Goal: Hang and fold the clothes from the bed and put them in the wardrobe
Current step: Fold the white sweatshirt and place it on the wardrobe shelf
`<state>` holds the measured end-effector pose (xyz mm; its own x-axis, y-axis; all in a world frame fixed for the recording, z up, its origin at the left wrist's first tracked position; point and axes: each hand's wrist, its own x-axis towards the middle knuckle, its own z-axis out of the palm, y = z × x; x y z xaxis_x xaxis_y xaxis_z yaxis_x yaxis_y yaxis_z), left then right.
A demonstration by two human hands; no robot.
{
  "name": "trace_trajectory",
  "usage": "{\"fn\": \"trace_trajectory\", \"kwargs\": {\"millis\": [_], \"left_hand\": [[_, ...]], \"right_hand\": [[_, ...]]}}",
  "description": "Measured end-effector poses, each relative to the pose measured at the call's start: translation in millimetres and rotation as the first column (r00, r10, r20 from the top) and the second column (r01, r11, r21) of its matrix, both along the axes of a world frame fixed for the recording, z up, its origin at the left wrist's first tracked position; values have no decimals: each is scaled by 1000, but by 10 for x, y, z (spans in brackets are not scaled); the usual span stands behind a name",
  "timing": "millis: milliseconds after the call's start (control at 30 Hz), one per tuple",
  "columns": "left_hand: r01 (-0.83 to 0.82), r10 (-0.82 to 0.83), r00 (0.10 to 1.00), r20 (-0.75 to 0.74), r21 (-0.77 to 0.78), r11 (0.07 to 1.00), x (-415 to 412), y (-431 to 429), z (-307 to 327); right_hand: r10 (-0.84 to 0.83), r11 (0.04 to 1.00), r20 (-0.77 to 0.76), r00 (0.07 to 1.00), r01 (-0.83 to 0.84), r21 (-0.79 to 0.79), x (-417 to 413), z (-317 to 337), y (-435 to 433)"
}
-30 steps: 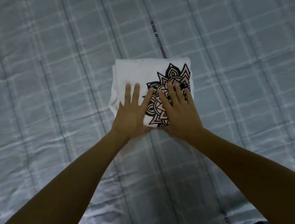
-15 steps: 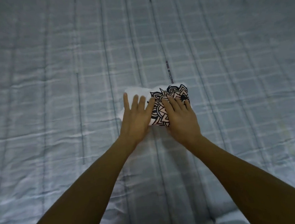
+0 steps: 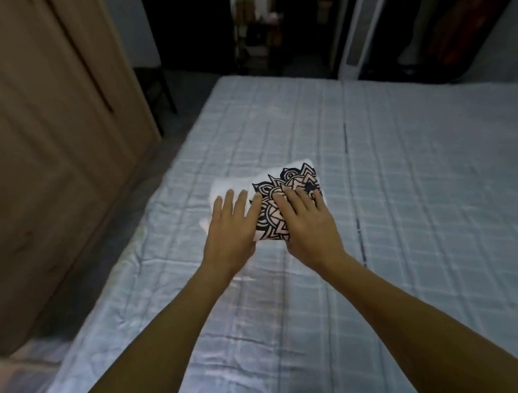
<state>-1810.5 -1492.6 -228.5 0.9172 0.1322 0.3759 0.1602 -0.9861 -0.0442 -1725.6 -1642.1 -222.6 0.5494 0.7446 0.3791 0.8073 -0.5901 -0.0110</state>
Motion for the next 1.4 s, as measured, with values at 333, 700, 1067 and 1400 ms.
{"fn": "trace_trajectory", "kwargs": {"millis": [333,700,1067,1400], "left_hand": [[-357,347,933,95,126,926,-1544,487,1633],[-709,688,705,173,205,675,-3634,657,2582],[-881,851,470,235,180,437,-5857,1117,2743],[-945,925,296,237,214,247,-7738,1631,2737]], "right_hand": [[370,901,143,918,-393,186,-1012,1453,923],[706,638,241,666,-746,191,-2768,2466,1780],[848,371,354,395,-919,137,-4947,2761,2801],[915,214,320,246,-968,130,-6868,2793,3541]]}}
